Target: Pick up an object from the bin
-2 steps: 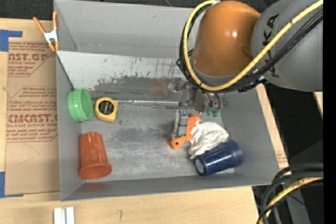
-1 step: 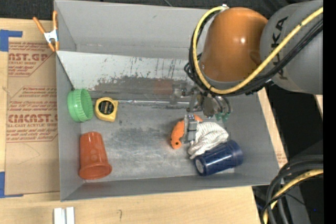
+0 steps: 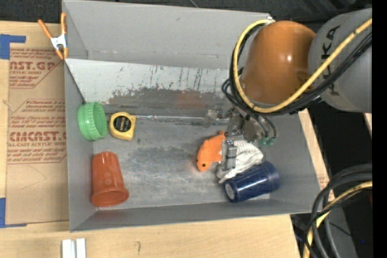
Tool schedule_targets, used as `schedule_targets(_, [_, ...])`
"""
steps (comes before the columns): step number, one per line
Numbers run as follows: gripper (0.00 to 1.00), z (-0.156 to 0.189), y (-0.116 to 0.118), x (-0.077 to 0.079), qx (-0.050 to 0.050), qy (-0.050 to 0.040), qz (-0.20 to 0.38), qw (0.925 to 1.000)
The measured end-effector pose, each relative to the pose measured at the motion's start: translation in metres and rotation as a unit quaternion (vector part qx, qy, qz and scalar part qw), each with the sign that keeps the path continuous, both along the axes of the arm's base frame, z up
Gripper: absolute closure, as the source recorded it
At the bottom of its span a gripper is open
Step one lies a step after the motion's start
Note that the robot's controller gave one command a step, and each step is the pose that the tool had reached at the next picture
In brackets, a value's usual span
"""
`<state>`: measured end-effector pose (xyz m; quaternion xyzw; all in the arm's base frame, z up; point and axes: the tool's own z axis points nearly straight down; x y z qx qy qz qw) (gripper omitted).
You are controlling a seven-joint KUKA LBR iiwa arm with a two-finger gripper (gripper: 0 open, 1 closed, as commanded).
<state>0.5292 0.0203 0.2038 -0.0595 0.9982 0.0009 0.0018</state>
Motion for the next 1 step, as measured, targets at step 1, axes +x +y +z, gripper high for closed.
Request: schedule_targets(1, [0.0,-0.0376,-0.031,0.0027,-0.001,-0.0002,0.013,0.9999])
